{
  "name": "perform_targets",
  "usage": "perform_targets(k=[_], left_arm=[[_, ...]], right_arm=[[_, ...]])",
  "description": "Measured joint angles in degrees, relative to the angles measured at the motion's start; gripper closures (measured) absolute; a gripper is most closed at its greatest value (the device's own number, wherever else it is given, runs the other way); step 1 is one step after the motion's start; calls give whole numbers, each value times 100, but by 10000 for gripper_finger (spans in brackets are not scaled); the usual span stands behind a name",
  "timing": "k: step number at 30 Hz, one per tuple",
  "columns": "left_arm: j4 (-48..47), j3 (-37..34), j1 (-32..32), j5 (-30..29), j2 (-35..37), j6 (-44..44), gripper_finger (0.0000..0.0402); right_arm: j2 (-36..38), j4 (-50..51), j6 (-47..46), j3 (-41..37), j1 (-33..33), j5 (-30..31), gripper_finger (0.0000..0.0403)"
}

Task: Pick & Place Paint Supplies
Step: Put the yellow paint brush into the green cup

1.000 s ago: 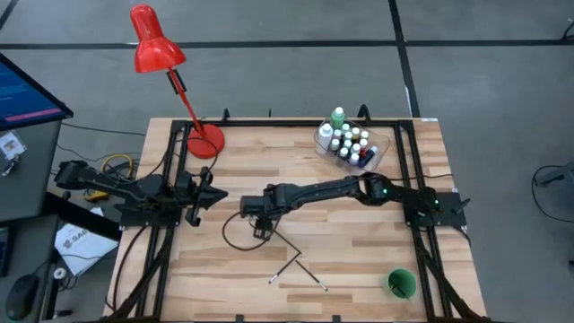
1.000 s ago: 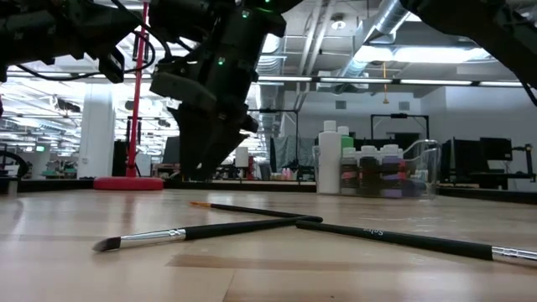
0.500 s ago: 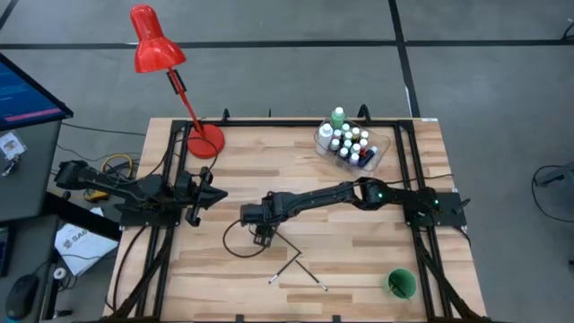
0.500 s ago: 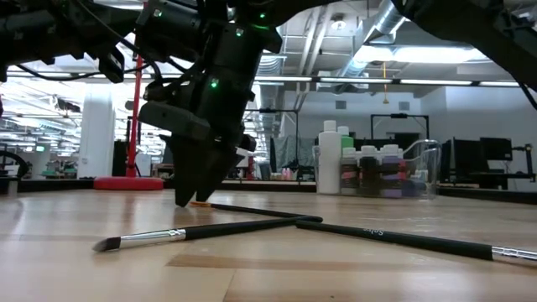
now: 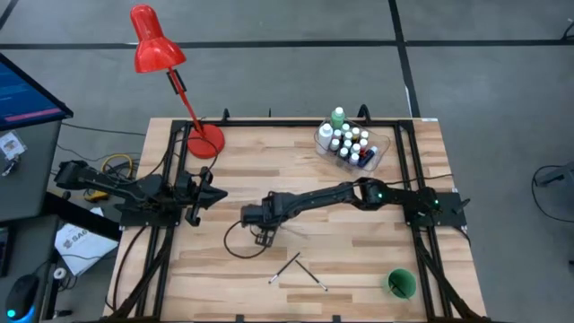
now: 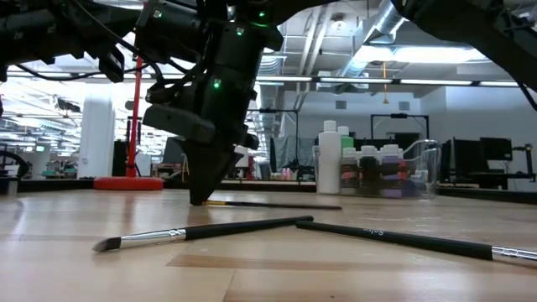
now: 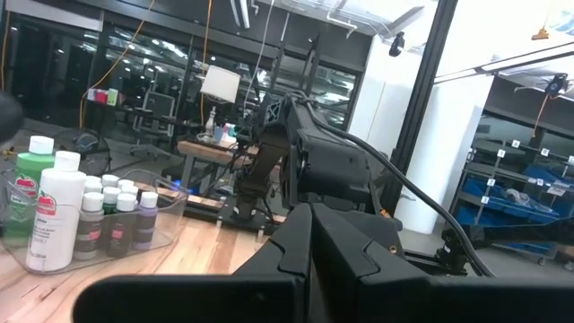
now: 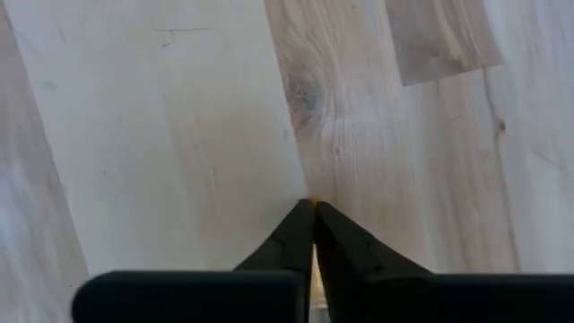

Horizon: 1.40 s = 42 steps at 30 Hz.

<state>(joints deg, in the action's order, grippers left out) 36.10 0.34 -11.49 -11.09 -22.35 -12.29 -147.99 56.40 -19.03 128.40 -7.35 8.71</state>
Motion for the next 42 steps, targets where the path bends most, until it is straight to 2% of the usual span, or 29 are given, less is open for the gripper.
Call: perform_targets(k=[4,12,20,23,28,33,42], left_arm=[[0,1,-1,1,0,0,400],[0,0,0,0,0,0,400],[0,0,0,0,0,0,400],[2,1,-1,0,0,0,400],[0,2,0,2,-2,0,400],[0,2,-2,0,0,0,400],[9,0,-2,0,-15,0,400]], right_arm=[[-12,-5,134,-4,-12,307,399],[292,121,267,-74,-40,539,402],[1216,649,120,-41,-352,1170,403],[1706,1067,-111,-51,-618,1621,403],[2710,2002,-1029,-27,-1334,2463,403],[3585,3443,-2899,-32,-2254,3431,403],[4794,3366,-4831,-1068,-4084,4788,403]])
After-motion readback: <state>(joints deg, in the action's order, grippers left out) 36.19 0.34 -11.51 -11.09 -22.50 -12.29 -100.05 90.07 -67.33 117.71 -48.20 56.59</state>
